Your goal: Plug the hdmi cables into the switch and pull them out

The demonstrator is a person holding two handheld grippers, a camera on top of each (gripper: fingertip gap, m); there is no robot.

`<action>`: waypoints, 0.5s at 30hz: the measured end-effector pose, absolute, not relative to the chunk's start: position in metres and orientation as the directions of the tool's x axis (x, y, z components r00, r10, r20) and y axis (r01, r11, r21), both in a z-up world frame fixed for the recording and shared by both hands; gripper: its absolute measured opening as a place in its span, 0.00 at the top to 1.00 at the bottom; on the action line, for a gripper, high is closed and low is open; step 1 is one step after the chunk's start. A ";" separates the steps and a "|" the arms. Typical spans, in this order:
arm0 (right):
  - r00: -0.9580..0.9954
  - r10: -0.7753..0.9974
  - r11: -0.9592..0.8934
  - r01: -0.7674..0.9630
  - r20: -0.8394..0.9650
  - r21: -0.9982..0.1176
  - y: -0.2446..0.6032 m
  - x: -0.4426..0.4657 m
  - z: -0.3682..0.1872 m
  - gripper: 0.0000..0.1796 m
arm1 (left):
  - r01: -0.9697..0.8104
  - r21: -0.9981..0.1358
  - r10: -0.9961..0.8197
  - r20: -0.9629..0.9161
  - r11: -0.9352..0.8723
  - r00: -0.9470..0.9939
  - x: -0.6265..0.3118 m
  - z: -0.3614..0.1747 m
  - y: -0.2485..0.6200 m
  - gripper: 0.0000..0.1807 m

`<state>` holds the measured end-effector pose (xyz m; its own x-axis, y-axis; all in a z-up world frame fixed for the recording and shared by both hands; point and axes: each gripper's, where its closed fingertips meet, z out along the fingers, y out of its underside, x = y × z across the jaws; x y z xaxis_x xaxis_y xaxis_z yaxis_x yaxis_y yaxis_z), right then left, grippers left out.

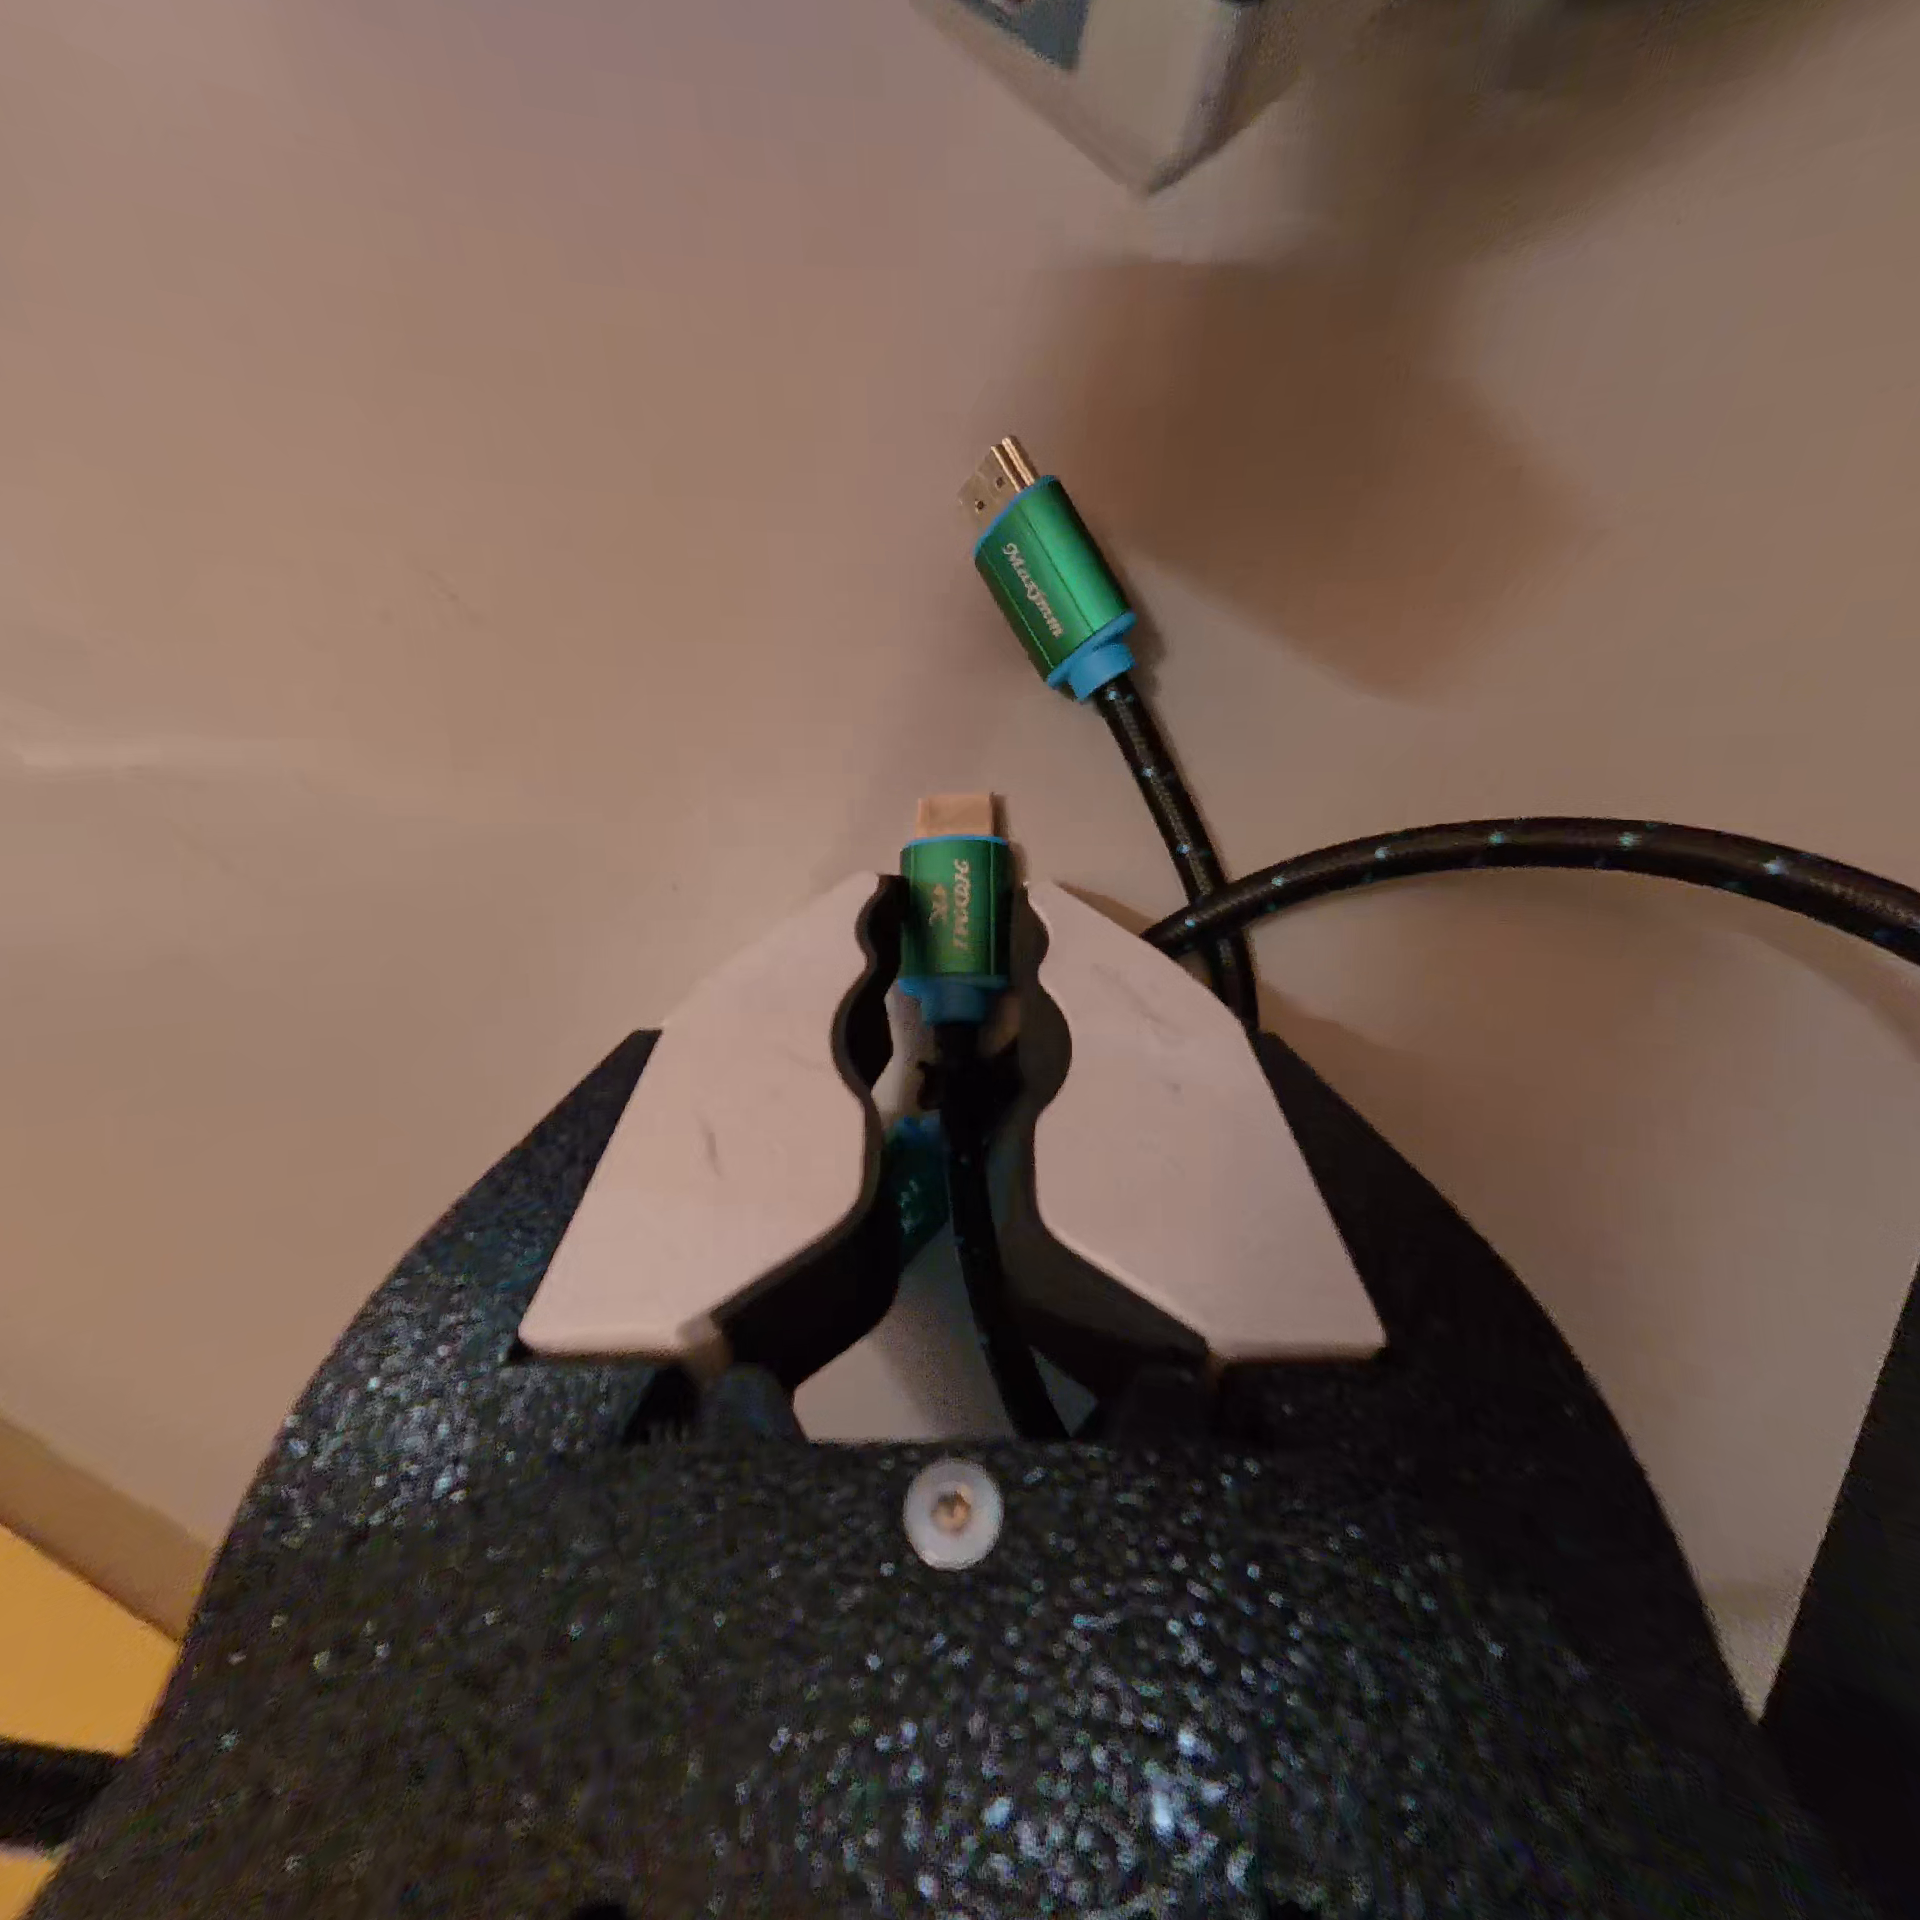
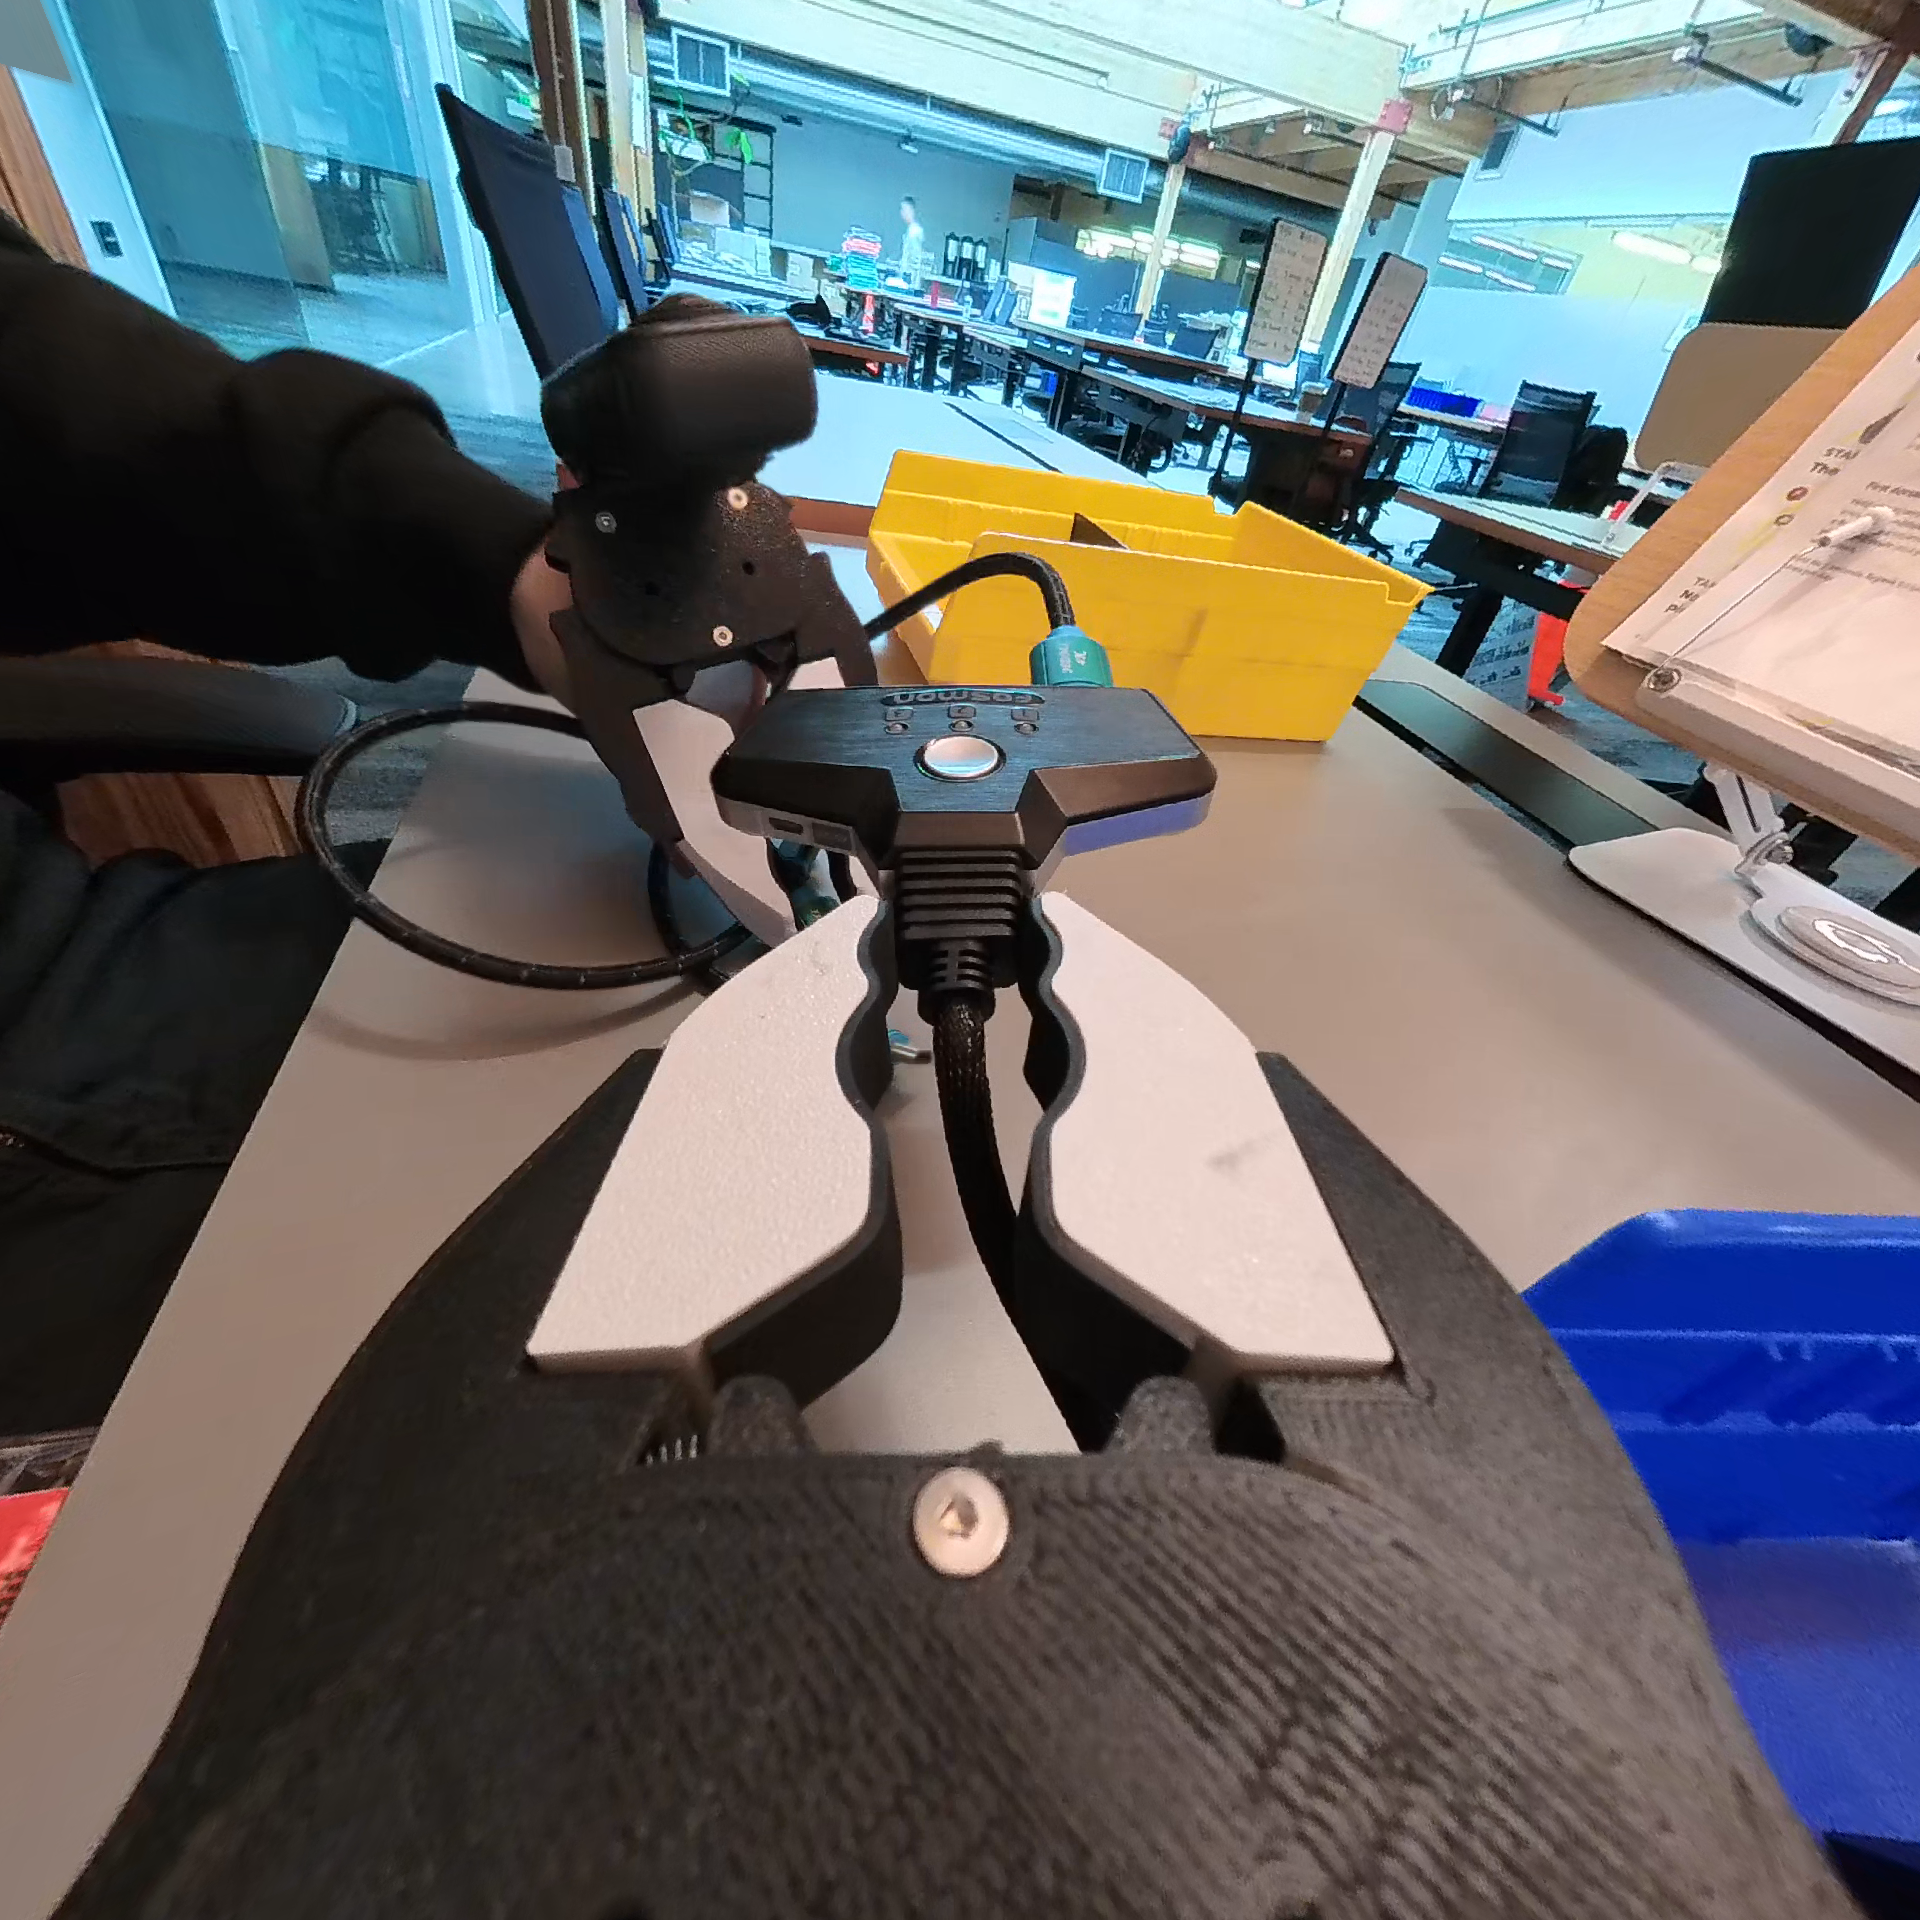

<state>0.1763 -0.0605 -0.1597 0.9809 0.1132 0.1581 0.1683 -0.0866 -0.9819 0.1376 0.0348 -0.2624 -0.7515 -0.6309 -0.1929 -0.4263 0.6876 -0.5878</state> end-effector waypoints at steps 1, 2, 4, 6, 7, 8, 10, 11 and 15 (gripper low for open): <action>0.981 0.112 -0.083 0.168 0.158 -0.982 -0.061 0.177 -0.159 0.88 | -0.422 -0.589 -0.630 -0.200 0.689 -0.750 0.138 -0.262 0.035 0.89; 0.982 0.111 -0.078 0.163 0.154 -0.983 -0.061 0.177 -0.159 0.88 | -0.421 -0.588 -0.631 -0.207 0.691 -0.747 0.138 -0.262 0.035 0.89; 0.983 0.113 -0.075 0.156 0.148 -0.985 -0.061 0.178 -0.159 0.88 | -0.424 -0.591 -0.642 -0.219 0.687 -0.734 0.139 -0.262 0.036 0.89; 0.984 0.111 -0.076 0.151 0.143 -0.986 -0.061 0.178 -0.161 0.88 | -0.420 -0.593 -0.644 -0.229 0.687 -0.730 0.140 -0.262 0.036 0.89; 0.984 0.110 -0.077 0.149 0.141 -0.986 -0.061 0.178 -0.161 0.88 | -0.421 -0.592 -0.646 -0.233 0.687 -0.727 0.140 -0.262 0.036 0.89; 0.984 0.109 -0.077 0.148 0.139 -0.986 -0.061 0.178 -0.162 0.88 | -0.427 -0.591 -0.651 -0.231 0.684 -0.723 0.140 -0.262 0.036 0.89; 0.985 0.108 -0.075 0.146 0.137 -0.986 -0.062 0.179 -0.161 0.88 | -0.453 -0.583 -0.664 -0.211 0.674 -0.717 0.139 -0.262 0.037 0.89; 0.985 0.108 -0.071 0.146 0.138 -0.987 -0.062 0.179 -0.160 0.88 | -0.465 -0.576 -0.667 -0.199 0.672 -0.718 0.138 -0.262 0.037 0.89; 0.985 0.104 -0.062 0.143 0.136 -0.988 -0.065 0.180 -0.158 0.88 | -0.485 -0.589 -0.669 -0.132 0.647 -0.732 0.135 -0.251 0.033 0.89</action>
